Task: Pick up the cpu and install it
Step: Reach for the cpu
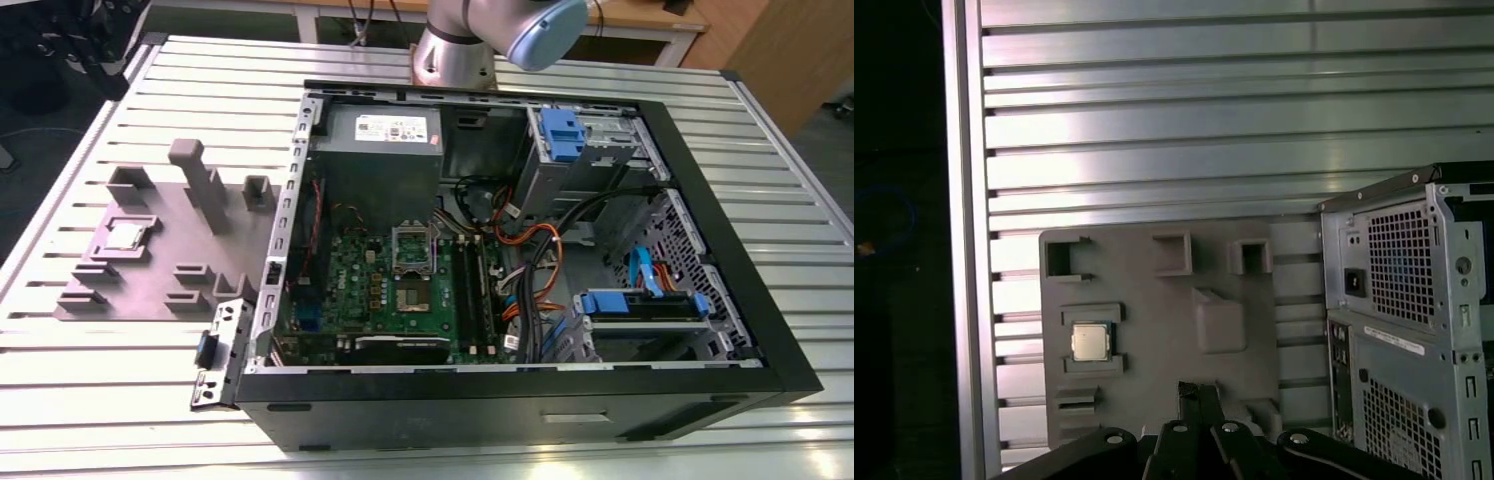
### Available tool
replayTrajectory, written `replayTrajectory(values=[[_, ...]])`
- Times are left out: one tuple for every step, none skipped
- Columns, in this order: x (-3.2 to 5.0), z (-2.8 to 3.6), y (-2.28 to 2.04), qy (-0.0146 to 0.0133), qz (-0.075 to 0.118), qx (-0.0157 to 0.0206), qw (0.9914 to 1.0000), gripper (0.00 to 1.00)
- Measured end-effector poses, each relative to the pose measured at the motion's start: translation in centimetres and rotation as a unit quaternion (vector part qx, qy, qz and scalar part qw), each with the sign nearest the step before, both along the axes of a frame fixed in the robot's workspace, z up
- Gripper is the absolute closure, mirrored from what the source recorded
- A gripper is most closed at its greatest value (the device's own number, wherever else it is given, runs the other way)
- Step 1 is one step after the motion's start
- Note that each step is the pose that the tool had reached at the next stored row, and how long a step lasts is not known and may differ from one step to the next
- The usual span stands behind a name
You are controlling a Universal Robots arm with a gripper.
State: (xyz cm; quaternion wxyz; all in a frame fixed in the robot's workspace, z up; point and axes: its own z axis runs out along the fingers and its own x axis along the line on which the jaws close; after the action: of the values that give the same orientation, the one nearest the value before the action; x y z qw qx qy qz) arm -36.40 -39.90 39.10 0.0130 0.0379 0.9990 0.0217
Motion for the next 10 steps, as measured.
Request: replayTrajectory(values=[[-0.11, 0.00, 0.00, 0.0000, 0.000, 0.0000, 1.00000, 0.89], [-0.22, -0.01, 0.00, 0.0000, 0.000, 0.0000, 1.00000, 0.89], [-0.35, -0.01, 0.00, 0.0000, 0.000, 0.0000, 1.00000, 0.89], [-0.47, -0.02, 0.00, 0.0000, 0.000, 0.0000, 1.00000, 0.89], [-0.60, -0.02, 0.00, 0.0000, 0.000, 0.0000, 1.00000, 0.89], [-0.73, -0.02, 0.00, 0.0000, 0.000, 0.0000, 1.00000, 0.89], [-0.85, -0.03, 0.00, 0.0000, 0.000, 0.0000, 1.00000, 0.89], [-0.97, -0.03, 0.00, 0.0000, 0.000, 0.0000, 1.00000, 0.89], [-1.08, -0.03, 0.00, 0.0000, 0.000, 0.0000, 1.00000, 0.89], [-1.19, -0.04, 0.00, -0.0001, 0.000, 0.0000, 1.00000, 0.89]])
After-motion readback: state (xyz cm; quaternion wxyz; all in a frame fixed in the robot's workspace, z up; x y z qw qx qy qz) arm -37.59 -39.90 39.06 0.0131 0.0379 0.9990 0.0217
